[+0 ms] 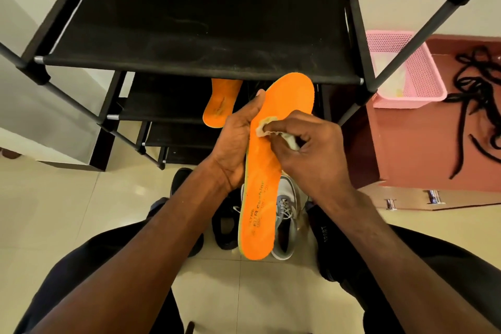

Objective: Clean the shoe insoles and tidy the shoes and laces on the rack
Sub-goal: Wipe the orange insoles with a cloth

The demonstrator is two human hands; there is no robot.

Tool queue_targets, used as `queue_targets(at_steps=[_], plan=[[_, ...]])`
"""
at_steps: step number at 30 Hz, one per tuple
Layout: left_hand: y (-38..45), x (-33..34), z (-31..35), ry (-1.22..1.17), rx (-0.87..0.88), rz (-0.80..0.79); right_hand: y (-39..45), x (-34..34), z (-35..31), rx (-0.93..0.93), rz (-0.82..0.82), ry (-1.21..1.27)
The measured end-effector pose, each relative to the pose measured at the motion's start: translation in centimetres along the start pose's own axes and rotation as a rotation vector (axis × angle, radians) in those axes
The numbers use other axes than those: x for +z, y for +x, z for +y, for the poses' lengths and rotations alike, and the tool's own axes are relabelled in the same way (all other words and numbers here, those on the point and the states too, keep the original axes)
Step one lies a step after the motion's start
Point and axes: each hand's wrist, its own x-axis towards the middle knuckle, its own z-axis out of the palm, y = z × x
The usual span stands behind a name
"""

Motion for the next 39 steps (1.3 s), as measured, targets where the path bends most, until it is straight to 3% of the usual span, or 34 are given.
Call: queue_targets(at_steps=[2,8,14,16,20,23,26,31,35,39], plan=[[0.1,-0.1,0.0,-0.020,0.014,-0.013,0.1,0.0,0.0,-0.008,0.024,-0.013],[0.1,0.6,-0.4,0.070,-0.009,-0.060,1.5,-2.2,1.4,0.163,0.303,-0.163],[-0.3,0.6,0.1,-0.035,0.010,-0.022,0.1,-0.2,0.0,-0.012,0.033,-0.013],[-0.3,0.5,0.2,-0.029,0.025,-0.029,0.5,-0.3,0.1,0.009,0.066,-0.059],[-0.3,0.6,-0.1,0.083,0.020,-0.030,1.9,-2.4,1.3,0.170,0.297,-0.195],[-0.2,0.6,-0.2,0.097,0.015,-0.014,1.4,-2.0,1.1,0.163,0.205,-0.088],[-0.2,0.4,0.2,0.017,0.010,0.004,0.3,-0.7,0.2,0.017,0.026,-0.029],[-0.1,0.0,0.0,0.083,0.012,-0.020,1.3,-1.6,0.9,0.127,0.218,-0.164],[0.2,-0.6,0.0,0.032,-0.027,0.004,0.2,-0.5,0.2,0.003,0.009,0.047],[0.2,-0.3,-0.2,0.072,0.000,-0.010,1.5,-1.8,1.4,0.111,0.165,-0.051]])
